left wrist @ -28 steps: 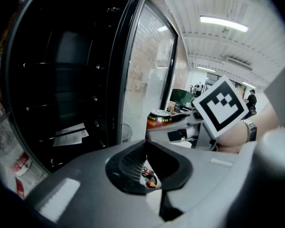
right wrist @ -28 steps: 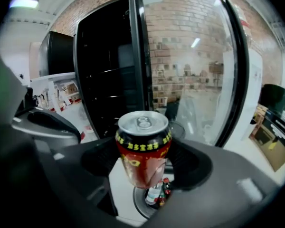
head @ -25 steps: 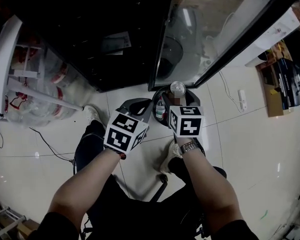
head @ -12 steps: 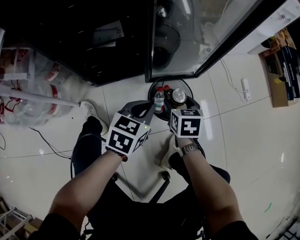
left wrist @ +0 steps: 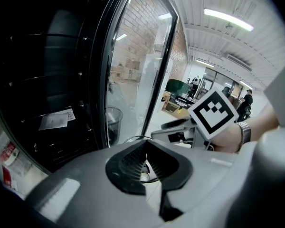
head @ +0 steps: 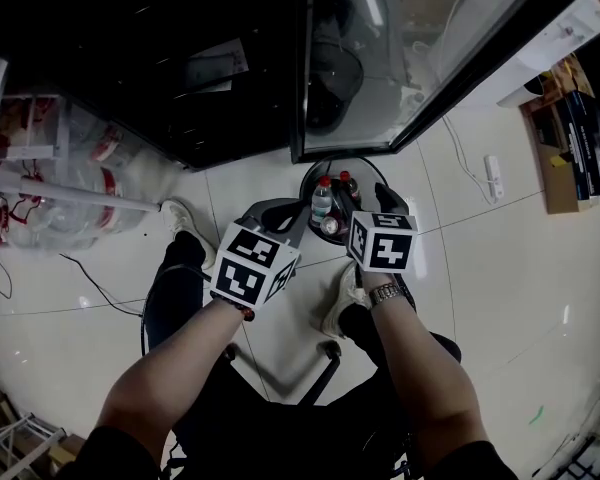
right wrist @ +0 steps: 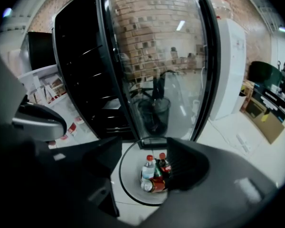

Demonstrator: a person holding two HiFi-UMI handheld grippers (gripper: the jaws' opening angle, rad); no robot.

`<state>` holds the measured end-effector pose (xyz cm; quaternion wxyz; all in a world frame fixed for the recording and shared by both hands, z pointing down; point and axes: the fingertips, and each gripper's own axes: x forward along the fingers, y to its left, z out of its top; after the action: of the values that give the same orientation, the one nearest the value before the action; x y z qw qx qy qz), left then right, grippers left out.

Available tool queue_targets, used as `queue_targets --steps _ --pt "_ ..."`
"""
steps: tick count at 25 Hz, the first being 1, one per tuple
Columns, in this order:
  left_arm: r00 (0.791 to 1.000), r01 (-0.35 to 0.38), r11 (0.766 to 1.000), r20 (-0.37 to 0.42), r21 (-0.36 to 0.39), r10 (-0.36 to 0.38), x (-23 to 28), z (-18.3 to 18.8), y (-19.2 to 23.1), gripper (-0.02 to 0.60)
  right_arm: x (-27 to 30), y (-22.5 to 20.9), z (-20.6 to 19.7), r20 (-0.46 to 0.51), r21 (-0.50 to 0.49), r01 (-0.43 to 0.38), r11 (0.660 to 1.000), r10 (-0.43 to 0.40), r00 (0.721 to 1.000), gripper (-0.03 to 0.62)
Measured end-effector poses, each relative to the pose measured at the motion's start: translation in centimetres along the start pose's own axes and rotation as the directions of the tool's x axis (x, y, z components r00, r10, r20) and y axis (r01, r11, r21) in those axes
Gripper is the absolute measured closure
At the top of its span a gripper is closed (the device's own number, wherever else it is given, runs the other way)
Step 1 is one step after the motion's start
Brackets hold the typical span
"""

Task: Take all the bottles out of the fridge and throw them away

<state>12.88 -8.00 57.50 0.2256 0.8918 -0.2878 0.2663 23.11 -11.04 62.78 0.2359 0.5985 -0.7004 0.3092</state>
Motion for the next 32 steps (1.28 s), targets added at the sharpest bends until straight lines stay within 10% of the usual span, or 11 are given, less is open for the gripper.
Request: queue_targets --steps 18,32 --pt "0.994 -0.07 0.997 0.09 0.011 0.069 -5.8 3.1 1.4 0.578 -4.0 6.9 7.3 0.142 -0.112 -0.082 0.99 0.097 0.985 0.331" --pt "0.934 -0.242 0.97 0.27 -0.004 0.234 -18.2 10.8 8.2 0.577 -10.1 20.2 21.9 0.388 -0.326 -0.185 0.927 0.31 0.868 0.473"
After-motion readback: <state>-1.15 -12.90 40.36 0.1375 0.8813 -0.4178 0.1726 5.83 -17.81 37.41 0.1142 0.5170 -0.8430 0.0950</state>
